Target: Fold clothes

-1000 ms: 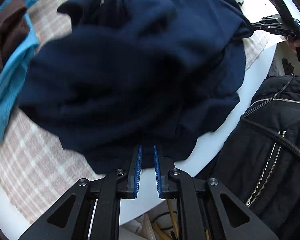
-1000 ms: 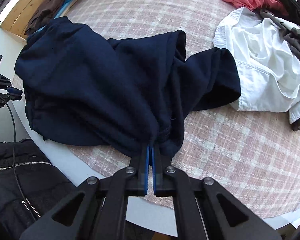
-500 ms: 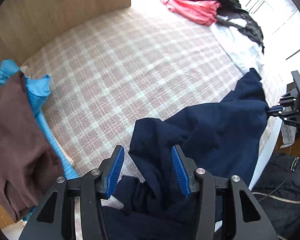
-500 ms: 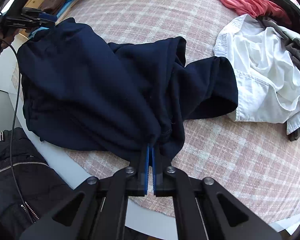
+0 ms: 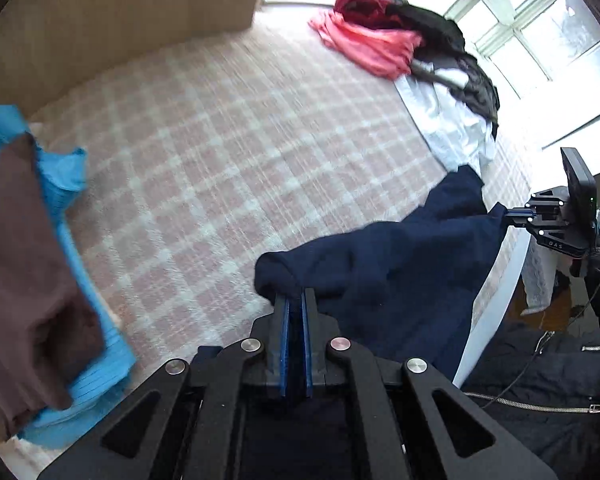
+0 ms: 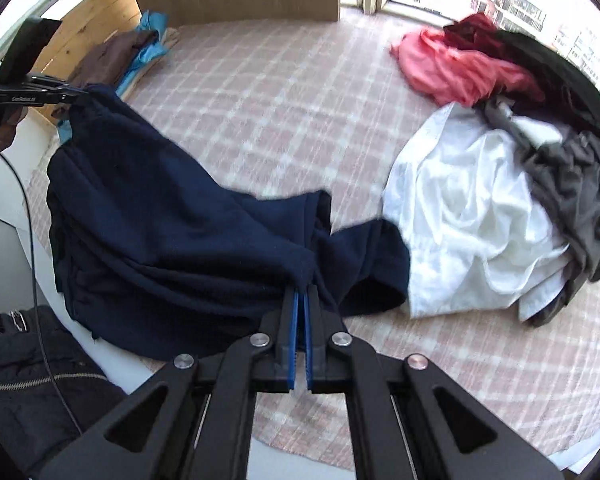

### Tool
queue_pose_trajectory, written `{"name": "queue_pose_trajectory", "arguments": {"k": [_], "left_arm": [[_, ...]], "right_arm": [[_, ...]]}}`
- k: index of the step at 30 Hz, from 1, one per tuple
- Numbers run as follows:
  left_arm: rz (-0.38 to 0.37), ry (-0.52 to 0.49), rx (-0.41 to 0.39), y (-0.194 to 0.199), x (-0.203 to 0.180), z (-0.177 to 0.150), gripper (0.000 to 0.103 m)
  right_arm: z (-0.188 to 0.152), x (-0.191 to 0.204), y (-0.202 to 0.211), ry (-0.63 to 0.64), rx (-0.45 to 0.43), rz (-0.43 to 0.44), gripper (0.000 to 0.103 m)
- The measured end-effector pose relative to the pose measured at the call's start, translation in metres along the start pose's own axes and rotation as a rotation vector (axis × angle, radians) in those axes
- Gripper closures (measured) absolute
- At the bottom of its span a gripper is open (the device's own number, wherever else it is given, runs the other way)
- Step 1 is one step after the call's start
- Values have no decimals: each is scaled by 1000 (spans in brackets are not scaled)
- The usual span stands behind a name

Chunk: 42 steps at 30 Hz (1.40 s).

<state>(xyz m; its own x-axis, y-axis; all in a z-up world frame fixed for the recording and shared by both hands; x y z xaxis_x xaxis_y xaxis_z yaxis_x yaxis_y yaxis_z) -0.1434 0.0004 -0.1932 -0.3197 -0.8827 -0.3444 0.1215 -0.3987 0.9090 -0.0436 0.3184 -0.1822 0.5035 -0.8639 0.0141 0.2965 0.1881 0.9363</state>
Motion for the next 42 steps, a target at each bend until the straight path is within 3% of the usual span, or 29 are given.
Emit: {"name": "queue_pose_trajectory", "arguments": {"k": [4,7,9,13,16,19,22,26,31,35,42], "left_arm": [[45,22,-180,78,18,-5,98],[111,11,-232,104,21,-51,98],[104,53,-181,87,29,-97,98],[91,247,13,16,69,-196,98],[100,321,83,-11,83,-228,98],[159,278,66,-1,80,-224,100],[188,189,10,21,62,-195,99],[177,18,-12,21,28,-147,77],[188,-86,68,-14,22,-112,76],[198,-106,140,-39,33,-101,76],[141,-136,205,-49,29,-99,70]], "right_arm": [[46,-3,37,56,-132,-47,100],[62,27,28,113,-151,-13,100],[54,40,8,129,-87,32,100],[-5,73,-42,100,128,154,100],[-33,82,-67,91,244,196,99],[-29,79,-56,103,225,202,94],[-20,72,-38,106,169,205,85],[-17,62,-30,88,149,184,80],[-23,59,-30,72,149,172,80],[-25,58,-33,51,141,171,80],[-10,64,-38,57,113,162,80]]}}
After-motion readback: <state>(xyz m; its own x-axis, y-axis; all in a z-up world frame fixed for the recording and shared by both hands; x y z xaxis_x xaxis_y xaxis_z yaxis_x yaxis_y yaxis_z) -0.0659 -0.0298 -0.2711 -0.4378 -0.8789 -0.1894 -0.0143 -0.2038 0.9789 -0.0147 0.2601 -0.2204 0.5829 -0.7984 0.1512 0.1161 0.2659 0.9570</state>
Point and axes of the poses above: each gripper's, at about its wrist camera, not at the fingertips, and y roughly against the way its jaws point, x to its left, z to its top, the point moved 7 cm from there along -y, roughly the way its jaws point, and after that the axes turned 11 degrees about y, right-handed, at the moved point
